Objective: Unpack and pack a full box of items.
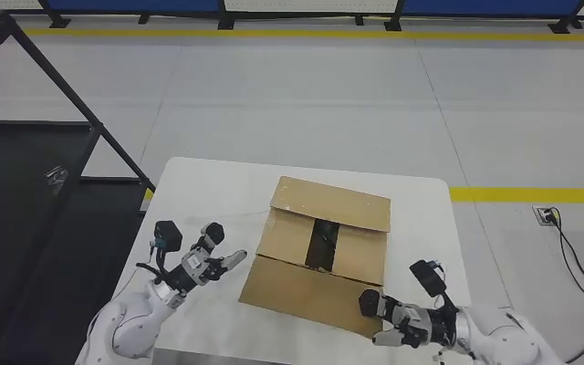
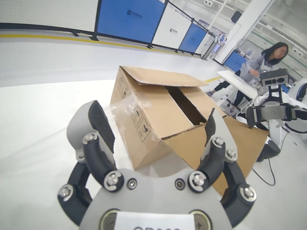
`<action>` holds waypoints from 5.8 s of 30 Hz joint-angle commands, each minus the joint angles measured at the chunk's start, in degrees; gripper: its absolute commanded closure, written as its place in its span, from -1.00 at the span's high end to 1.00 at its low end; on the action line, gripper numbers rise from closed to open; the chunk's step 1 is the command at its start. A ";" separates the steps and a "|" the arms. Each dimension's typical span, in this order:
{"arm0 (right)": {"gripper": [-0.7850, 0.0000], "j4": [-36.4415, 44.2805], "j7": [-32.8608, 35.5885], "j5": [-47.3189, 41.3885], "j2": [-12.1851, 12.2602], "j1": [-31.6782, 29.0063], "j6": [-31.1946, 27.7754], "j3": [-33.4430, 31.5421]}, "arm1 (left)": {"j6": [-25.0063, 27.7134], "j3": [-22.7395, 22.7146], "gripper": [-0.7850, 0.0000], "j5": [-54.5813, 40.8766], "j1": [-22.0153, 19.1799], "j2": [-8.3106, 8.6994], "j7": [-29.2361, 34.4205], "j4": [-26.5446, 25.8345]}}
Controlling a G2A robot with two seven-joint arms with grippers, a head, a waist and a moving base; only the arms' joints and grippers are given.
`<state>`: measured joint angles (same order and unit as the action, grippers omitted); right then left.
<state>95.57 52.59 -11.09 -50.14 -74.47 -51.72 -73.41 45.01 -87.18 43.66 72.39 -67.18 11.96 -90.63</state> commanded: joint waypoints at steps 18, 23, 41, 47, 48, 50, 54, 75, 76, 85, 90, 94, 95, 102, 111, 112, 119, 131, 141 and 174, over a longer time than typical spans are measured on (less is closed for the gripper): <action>1.00 -9.54 -7.58 -23.52 2.56 11.32 -4.58 11.60 | -0.73 4.11 1.00 13.99 -2.33 1.04 2.87 5.72; 1.00 -11.92 -8.42 -25.27 2.37 12.22 -2.14 11.31 | -1.83 5.25 1.00 14.97 -3.28 0.96 0.54 7.38; 1.00 -17.91 -15.44 -27.77 0.12 17.05 19.98 13.20 | -1.53 6.30 1.00 13.49 -4.23 1.39 -1.95 8.55; 1.00 -20.04 -16.47 -27.95 -1.20 19.02 21.74 14.21 | -1.54 6.51 1.00 13.50 -4.10 1.60 -1.87 8.54; 1.00 -20.48 -17.15 -27.82 -1.42 19.42 21.75 14.23 | -1.51 6.59 1.00 13.50 -4.11 1.63 -1.82 8.49; 1.00 -20.72 -19.32 -27.46 -2.04 20.18 20.72 14.39 | -1.58 6.71 1.00 13.44 -4.13 1.69 -1.81 8.44; 1.00 -20.78 -23.56 -24.39 -2.95 21.68 19.21 14.60 | -1.87 6.82 1.00 13.54 -4.10 1.80 -2.02 8.24; 1.00 -26.49 -48.57 16.09 -9.97 37.07 25.59 24.46 | -4.68 6.72 1.00 11.12 -1.62 2.19 -4.42 4.32; 1.00 -26.49 -48.57 16.09 -9.97 37.07 25.59 24.46 | -4.77 6.91 1.00 11.13 -1.69 2.18 -4.37 4.33; 1.00 -26.49 -48.57 16.09 -9.97 37.07 25.59 24.46 | -5.90 8.90 1.00 10.67 -3.03 1.96 -4.55 5.43; 1.00 -26.41 -49.00 14.15 -10.24 36.61 26.55 23.86 | -5.38 10.10 1.00 10.73 -4.13 1.91 -3.30 6.08; 1.00 -30.61 -51.52 10.71 -11.89 39.39 29.87 23.73 | -5.33 11.04 1.00 11.82 -4.86 1.91 -2.58 6.48; 1.00 -31.58 -51.81 10.23 -12.23 40.02 30.21 23.89 | -5.40 11.15 1.00 12.25 -4.91 1.92 -2.38 6.57; 1.00 -44.97 -52.21 5.99 -16.61 47.69 33.74 27.21 | -6.99 11.75 1.00 15.32 -4.47 2.01 -3.41 6.94; 1.00 -60.51 -45.13 0.17 -22.37 54.71 33.88 30.85 | -6.88 10.40 1.00 14.17 -3.37 2.35 -4.42 6.12; 1.00 -62.09 -43.52 -0.12 -22.94 55.34 33.96 31.13 | -6.84 10.16 1.00 13.80 -3.27 2.41 -4.37 6.03; 1.00 -67.68 -39.20 -0.06 -24.87 57.44 34.49 31.49 | -6.90 10.07 1.00 13.61 -3.24 2.55 -3.89 6.00; 1.00 -72.32 -32.77 -9.37 -22.51 54.34 15.48 22.57 | -7.30 5.73 1.00 8.71 -2.47 3.13 -6.22 5.31; 1.00 -68.11 -18.50 -14.39 -17.09 46.77 9.09 14.27 | -7.74 0.12 1.00 2.23 -1.66 3.89 -5.62 4.38; 1.00 -37.81 -9.23 -8.22 -11.47 29.84 24.66 4.92 | -8.45 -0.49 1.00 1.85 -1.89 4.32 -6.75 5.31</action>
<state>57.78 43.28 -19.31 -61.53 -44.81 -27.19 -68.65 36.58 -87.55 45.52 70.44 -62.88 5.27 -85.31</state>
